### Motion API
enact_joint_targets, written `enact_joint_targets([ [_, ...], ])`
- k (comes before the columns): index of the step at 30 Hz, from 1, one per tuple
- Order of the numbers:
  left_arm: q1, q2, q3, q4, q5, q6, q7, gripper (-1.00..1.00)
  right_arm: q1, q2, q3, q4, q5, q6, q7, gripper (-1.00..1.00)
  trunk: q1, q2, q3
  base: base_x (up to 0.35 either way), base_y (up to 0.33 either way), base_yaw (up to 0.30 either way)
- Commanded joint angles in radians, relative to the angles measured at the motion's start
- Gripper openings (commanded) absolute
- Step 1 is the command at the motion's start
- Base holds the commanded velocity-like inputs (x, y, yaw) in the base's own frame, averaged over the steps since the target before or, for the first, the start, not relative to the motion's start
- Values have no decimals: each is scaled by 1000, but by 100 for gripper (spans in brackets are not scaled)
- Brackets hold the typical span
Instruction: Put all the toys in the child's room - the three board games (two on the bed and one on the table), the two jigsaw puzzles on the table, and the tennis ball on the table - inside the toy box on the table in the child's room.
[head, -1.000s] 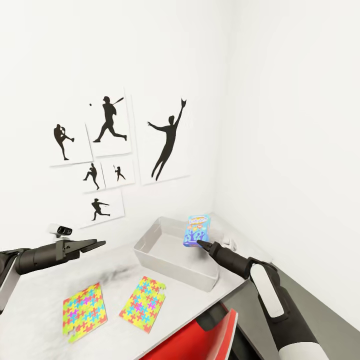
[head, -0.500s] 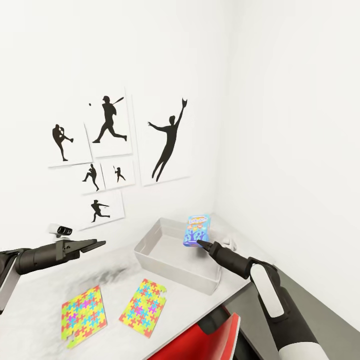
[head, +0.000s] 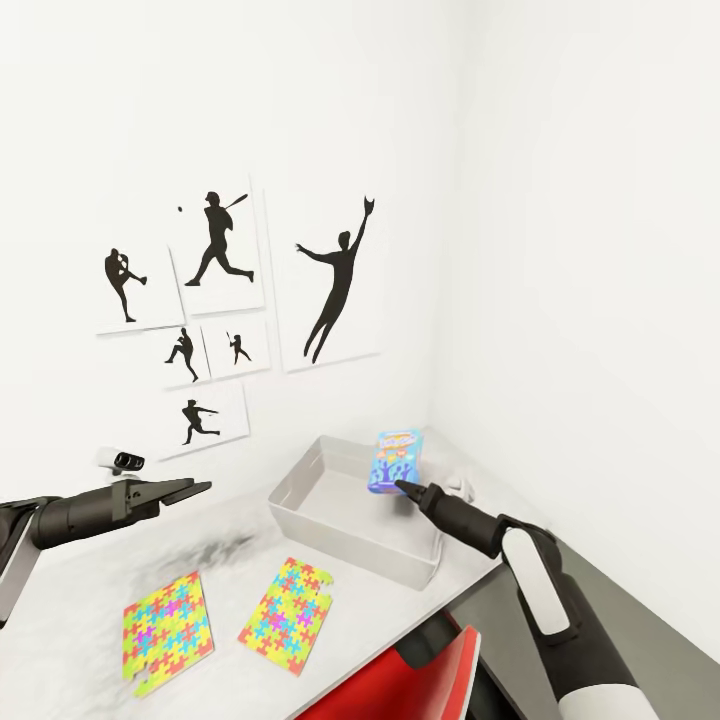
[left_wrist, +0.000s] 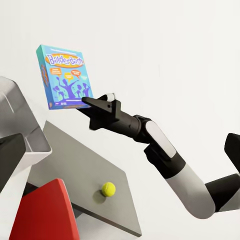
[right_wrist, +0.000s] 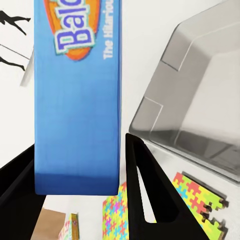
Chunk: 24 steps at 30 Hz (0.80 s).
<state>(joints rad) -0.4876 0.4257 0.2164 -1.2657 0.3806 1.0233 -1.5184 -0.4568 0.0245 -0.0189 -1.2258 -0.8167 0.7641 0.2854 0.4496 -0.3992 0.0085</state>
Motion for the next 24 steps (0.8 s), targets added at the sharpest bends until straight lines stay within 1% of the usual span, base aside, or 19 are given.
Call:
enact_joint_targets([
  [1, 0, 0, 0, 0, 0, 11, -3, 100, 0, 0, -3, -3, -1, 8, 3, -100, 0, -1, 0, 0, 0, 0],
  [6, 0, -1, 0, -1, 2, 11, -6, 100, -2, 6, -11, 2, -10, 14, -3, -100, 0, -1, 0, 0, 0, 0],
  [8, 0, 0, 0, -1, 3, 11, -6, 100, -12, 12, -15, 11, -11, 18, -26, -100, 0, -1, 0, 0, 0, 0],
  [9, 0, 0, 0, -1, 3, 11, -6, 100, -19, 13, -17, 14, -13, 22, -50, -100, 0, -1, 0, 0, 0, 0],
  [11, 0, 1, 0, -1, 3, 11, -7, 100, -56, 18, -27, 19, -25, 44, -134, -100, 0, -1, 0, 0, 0, 0],
  [13, 0, 1, 0, -1, 3, 11, -8, 100, -91, 21, -33, 25, -49, 69, -206, -100, 0, -1, 0, 0, 0, 0],
  [14, 0, 1, 0, -1, 3, 11, -8, 100, -99, 22, -34, 28, -56, 74, -224, -100, 0, -1, 0, 0, 0, 0],
  [15, 0, 1, -1, -1, 3, 11, -8, 100, -125, 24, -36, 42, -80, 84, -276, -100, 0, -1, 0, 0, 0, 0],
  [16, 0, 1, 0, -1, 3, 11, -8, 100, -142, 25, -37, 55, -96, 87, -311, -100, 0, -1, 0, 0, 0, 0],
  [17, 0, 1, 0, -1, 3, 11, -8, 100, -150, 25, -37, 62, -102, 89, -327, -100, 0, -1, 0, 0, 0, 0],
  [20, 0, 1, -1, -1, 4, 11, -9, 100, -188, 26, -38, 123, -127, 93, -404, -100, 0, -1, 0, 0, 0, 0],
  [23, 0, 1, -1, -1, 4, 11, -9, 100, -221, 26, -38, 187, -134, 93, -443, -100, 0, -1, 0, 0, 0, 0],
  [24, 0, 1, 0, -1, 4, 11, -9, 100, -235, 26, -38, 228, -134, 93, -460, -100, 0, -1, 0, 0, 0, 0],
])
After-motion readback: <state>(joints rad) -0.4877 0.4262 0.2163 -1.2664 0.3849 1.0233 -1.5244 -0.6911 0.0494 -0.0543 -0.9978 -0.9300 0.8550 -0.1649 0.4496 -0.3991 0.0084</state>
